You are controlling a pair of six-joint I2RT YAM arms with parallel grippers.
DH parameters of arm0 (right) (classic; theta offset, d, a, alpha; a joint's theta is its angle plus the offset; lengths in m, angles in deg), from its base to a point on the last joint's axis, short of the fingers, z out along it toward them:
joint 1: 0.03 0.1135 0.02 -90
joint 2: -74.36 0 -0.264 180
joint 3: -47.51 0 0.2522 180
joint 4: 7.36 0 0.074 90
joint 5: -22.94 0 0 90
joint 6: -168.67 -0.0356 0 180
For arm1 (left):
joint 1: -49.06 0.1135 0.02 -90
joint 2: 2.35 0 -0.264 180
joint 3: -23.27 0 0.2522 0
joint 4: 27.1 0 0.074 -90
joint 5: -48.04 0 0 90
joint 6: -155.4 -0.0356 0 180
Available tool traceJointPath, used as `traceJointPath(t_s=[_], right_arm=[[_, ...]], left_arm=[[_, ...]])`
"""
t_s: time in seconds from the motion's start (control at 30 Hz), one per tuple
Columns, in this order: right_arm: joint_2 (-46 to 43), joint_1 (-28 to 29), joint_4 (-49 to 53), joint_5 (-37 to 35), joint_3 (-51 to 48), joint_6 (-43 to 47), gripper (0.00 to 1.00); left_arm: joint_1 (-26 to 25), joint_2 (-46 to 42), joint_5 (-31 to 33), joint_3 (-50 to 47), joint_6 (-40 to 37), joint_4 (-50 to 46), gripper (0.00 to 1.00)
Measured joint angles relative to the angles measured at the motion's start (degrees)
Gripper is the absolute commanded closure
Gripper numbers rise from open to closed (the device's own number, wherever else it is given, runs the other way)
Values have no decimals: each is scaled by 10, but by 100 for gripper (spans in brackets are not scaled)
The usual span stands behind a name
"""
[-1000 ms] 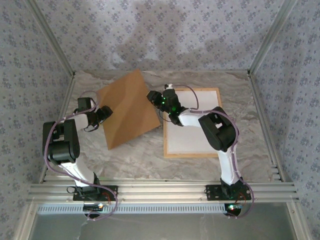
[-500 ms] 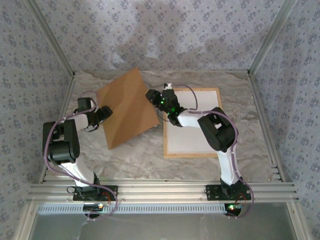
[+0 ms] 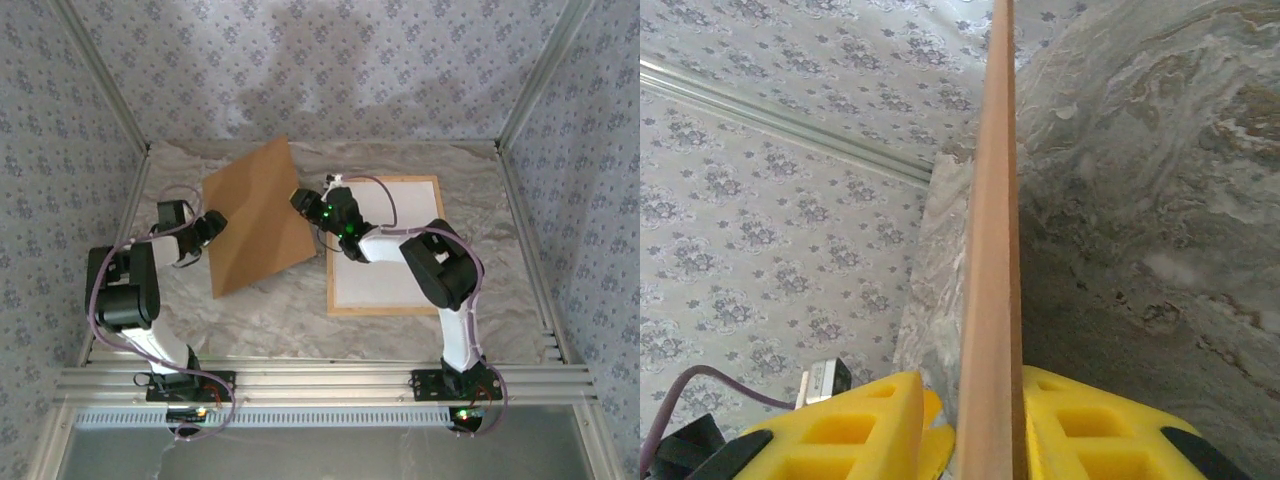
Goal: Put the photo into the frame
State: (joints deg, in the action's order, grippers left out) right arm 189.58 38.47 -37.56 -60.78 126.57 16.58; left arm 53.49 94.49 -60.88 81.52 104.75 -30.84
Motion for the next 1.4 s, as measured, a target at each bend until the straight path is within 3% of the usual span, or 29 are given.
traceJointPath(t_s=[0.2, 0.57, 1.0, 1.17, 1.4], right_arm=[[-22, -19, 13, 17, -10, 0, 77], [-48, -67, 149, 144, -9, 45, 72], [-38, -93, 266, 256, 76, 94, 88], [-36, -101, 301, 284, 99, 106, 100], [-63, -137, 344, 339, 91, 130, 100]], left_arm=[[-25, 2, 3, -4, 3, 19, 21], [-42, 4, 2, 8, -24, -8, 20], [-42, 8, 1, 16, -29, -20, 20], [-42, 8, 1, 19, -29, -26, 20], [-47, -29, -23, 18, -22, -65, 19]])
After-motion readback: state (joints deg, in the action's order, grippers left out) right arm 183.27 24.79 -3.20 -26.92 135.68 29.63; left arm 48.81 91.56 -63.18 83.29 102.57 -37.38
